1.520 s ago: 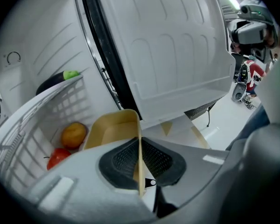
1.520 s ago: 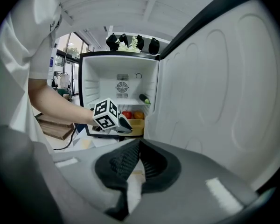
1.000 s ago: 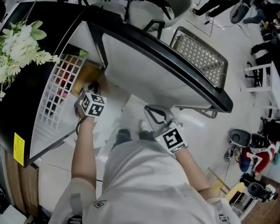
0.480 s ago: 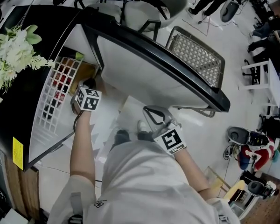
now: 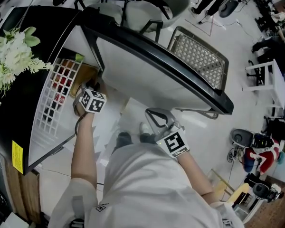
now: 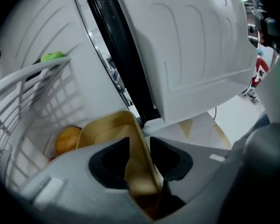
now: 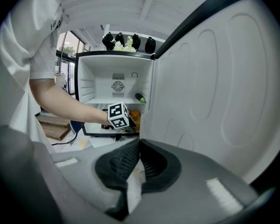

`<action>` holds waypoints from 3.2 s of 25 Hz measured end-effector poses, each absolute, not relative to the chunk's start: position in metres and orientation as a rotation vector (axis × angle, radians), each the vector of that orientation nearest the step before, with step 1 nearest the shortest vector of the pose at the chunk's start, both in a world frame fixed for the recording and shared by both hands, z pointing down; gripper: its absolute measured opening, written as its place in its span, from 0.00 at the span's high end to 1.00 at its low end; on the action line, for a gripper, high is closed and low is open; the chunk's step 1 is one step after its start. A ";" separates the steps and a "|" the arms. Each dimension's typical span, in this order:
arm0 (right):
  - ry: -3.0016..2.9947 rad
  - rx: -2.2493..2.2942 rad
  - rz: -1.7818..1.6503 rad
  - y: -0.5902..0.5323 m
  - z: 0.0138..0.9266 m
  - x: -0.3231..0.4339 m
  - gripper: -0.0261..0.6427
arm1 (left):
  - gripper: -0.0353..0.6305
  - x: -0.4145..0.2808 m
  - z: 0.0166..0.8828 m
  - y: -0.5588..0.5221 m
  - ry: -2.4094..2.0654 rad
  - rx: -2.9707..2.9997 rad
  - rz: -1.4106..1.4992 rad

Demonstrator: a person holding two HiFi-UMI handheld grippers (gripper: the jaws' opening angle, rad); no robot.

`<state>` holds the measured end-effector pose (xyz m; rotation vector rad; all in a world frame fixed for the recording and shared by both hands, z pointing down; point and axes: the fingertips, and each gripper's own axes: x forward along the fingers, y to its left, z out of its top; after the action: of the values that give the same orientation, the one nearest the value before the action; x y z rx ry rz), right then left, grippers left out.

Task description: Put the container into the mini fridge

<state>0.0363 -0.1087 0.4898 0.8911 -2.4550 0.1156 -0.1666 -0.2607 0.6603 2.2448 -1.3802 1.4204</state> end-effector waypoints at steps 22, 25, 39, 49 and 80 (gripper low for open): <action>-2.463 0.883 0.121 -0.110 0.491 0.038 0.96 | 0.87 -0.178 0.664 -0.255 -1.361 2.243 1.489; -2.462 0.881 0.119 -0.111 0.491 0.036 0.96 | 0.86 -0.180 0.663 -0.258 -1.349 2.251 1.466; -2.457 0.865 0.110 -0.109 0.491 0.038 0.96 | 0.74 -0.167 0.670 -0.253 -1.316 2.272 1.544; -2.460 0.857 0.107 -0.104 0.491 0.042 0.96 | 0.61 -0.164 0.664 -0.246 -1.351 2.269 1.486; -2.662 0.518 -0.037 -0.100 0.469 -0.008 0.96 | 0.93 -0.171 0.520 -0.128 -1.750 2.252 0.822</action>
<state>-0.0081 -0.0997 0.4687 0.5182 -2.6623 -0.0373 -0.1709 -0.1280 0.5205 2.2523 -1.7497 0.8220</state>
